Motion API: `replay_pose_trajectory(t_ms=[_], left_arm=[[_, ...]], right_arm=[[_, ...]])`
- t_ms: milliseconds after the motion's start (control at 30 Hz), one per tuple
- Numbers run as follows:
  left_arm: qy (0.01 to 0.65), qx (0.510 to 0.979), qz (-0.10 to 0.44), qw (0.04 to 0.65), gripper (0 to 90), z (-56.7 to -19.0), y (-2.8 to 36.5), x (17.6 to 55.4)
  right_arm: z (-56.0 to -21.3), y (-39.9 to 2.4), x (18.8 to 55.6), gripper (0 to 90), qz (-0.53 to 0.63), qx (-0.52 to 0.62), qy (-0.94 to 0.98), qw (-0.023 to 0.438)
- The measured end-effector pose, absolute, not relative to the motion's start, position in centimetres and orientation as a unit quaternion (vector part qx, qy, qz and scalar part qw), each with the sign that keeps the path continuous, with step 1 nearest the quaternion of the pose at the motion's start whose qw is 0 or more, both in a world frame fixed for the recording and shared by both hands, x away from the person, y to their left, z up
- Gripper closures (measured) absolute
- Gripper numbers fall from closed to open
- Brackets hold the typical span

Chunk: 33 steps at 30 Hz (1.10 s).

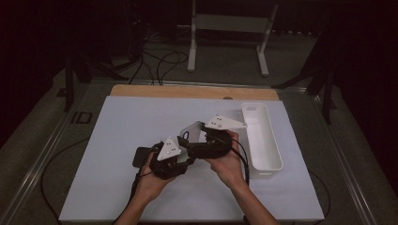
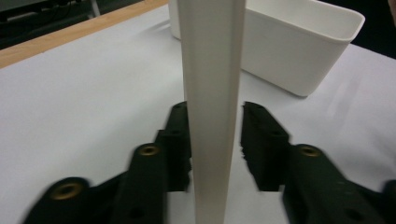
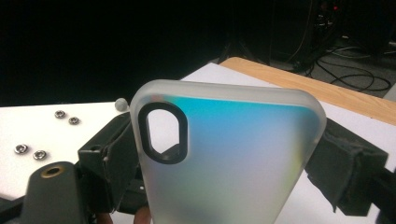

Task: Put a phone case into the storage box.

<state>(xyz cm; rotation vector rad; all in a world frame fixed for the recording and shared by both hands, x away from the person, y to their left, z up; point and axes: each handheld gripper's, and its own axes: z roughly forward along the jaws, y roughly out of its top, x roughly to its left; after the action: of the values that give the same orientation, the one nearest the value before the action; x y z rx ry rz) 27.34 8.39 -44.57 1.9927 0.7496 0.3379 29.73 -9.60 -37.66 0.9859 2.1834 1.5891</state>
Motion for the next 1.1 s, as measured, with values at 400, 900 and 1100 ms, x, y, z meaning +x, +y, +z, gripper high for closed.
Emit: replay_pose_trajectory(t_ms=[400, 900, 1100], left_arm=[[0.331, 0.801, 0.171, 0.469, 8.5, -44.1, 9.3, 27.4], [0.367, 0.759, 0.232, 0.486, 0.1, -44.6, 14.4, 26.7], [0.369, 0.749, 0.252, 0.488, 0.1, -46.0, 16.1, 25.7]], right_arm=[[-37.8, -10.2, 30.0, 16.8, 0.534, 0.347, 0.756, 0.151], [-37.6, -10.8, 30.4, 16.8, 0.530, 0.351, 0.754, 0.164], [-37.7, -10.8, 30.5, 16.8, 0.531, 0.350, 0.754, 0.165]])
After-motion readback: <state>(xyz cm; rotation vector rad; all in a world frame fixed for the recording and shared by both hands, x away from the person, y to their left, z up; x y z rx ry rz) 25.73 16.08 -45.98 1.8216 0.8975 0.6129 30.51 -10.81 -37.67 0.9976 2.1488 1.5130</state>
